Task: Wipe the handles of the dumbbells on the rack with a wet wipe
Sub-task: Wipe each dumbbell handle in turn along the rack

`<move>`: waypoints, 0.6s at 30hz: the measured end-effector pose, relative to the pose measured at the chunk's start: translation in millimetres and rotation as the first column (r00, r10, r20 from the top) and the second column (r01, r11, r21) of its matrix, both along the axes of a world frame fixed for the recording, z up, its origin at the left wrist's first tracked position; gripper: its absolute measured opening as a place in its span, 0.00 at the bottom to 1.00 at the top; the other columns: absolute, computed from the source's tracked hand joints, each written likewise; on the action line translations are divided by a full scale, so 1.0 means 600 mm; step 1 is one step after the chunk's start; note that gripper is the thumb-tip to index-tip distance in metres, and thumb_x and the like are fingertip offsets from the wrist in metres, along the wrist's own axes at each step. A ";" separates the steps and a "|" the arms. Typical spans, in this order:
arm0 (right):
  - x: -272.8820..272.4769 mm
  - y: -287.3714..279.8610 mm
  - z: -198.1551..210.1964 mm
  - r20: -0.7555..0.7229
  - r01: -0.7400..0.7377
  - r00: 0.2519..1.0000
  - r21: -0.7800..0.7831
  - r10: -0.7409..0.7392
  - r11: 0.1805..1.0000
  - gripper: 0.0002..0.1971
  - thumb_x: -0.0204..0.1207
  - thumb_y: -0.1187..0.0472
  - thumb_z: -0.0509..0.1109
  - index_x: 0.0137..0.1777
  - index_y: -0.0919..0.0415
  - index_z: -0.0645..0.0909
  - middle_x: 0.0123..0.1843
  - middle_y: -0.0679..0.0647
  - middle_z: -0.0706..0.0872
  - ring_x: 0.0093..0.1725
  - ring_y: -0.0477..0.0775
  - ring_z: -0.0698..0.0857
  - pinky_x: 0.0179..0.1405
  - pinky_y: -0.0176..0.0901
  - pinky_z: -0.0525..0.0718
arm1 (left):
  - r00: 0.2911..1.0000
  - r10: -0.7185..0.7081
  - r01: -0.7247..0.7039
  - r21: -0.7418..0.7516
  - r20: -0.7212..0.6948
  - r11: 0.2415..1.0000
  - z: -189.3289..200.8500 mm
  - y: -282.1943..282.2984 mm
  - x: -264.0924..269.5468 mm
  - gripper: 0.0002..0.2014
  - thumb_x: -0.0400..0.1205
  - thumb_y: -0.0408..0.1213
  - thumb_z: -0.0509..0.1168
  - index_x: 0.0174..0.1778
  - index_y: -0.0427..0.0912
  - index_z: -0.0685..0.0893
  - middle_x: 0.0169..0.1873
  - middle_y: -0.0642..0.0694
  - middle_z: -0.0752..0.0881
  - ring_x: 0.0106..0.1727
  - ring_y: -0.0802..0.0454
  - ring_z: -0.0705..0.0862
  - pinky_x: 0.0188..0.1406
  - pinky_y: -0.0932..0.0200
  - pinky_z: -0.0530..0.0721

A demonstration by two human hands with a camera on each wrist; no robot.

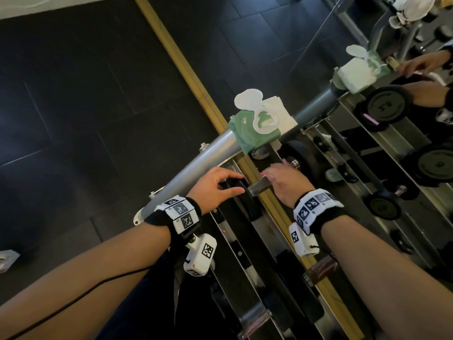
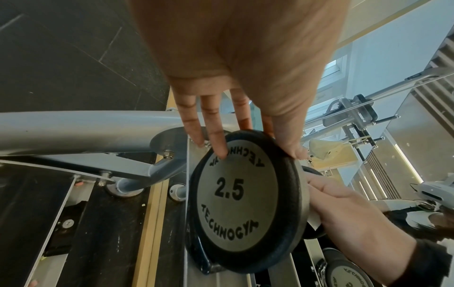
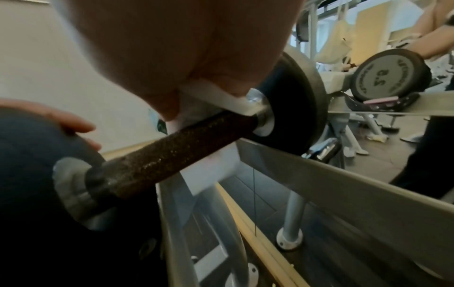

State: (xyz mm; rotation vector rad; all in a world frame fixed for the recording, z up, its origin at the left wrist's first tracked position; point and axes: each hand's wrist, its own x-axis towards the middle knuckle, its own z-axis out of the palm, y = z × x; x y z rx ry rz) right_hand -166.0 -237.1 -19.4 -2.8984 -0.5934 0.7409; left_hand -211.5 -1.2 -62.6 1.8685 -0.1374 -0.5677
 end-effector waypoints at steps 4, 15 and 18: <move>-0.016 0.012 0.010 0.010 0.046 0.999 0.166 -0.049 0.985 0.14 0.86 0.65 0.57 0.58 0.57 0.84 0.56 0.54 0.88 0.59 0.54 0.84 0.68 0.49 0.76 | 1.000 -0.022 0.021 0.017 0.009 1.000 0.005 0.001 0.005 0.16 0.77 0.53 0.73 0.59 0.70 0.82 0.58 0.69 0.74 0.53 0.67 0.78 0.62 0.57 0.80; -0.017 0.004 0.052 -0.023 0.480 0.813 0.593 -0.582 0.646 0.15 0.89 0.62 0.55 0.59 0.57 0.85 0.52 0.51 0.88 0.52 0.50 0.85 0.52 0.32 0.79 | 1.000 -0.012 0.013 0.032 -0.027 0.999 0.011 0.001 0.004 0.15 0.78 0.55 0.71 0.61 0.69 0.81 0.62 0.64 0.75 0.52 0.68 0.79 0.54 0.67 0.78; -0.029 -0.005 0.043 0.081 0.346 0.908 0.412 -0.412 0.843 0.18 0.87 0.69 0.56 0.71 0.60 0.80 0.62 0.61 0.86 0.59 0.59 0.86 0.66 0.46 0.81 | 1.000 -0.006 0.007 0.035 -0.029 0.999 0.015 0.000 0.003 0.14 0.78 0.54 0.71 0.59 0.70 0.80 0.62 0.65 0.75 0.54 0.68 0.78 0.54 0.68 0.76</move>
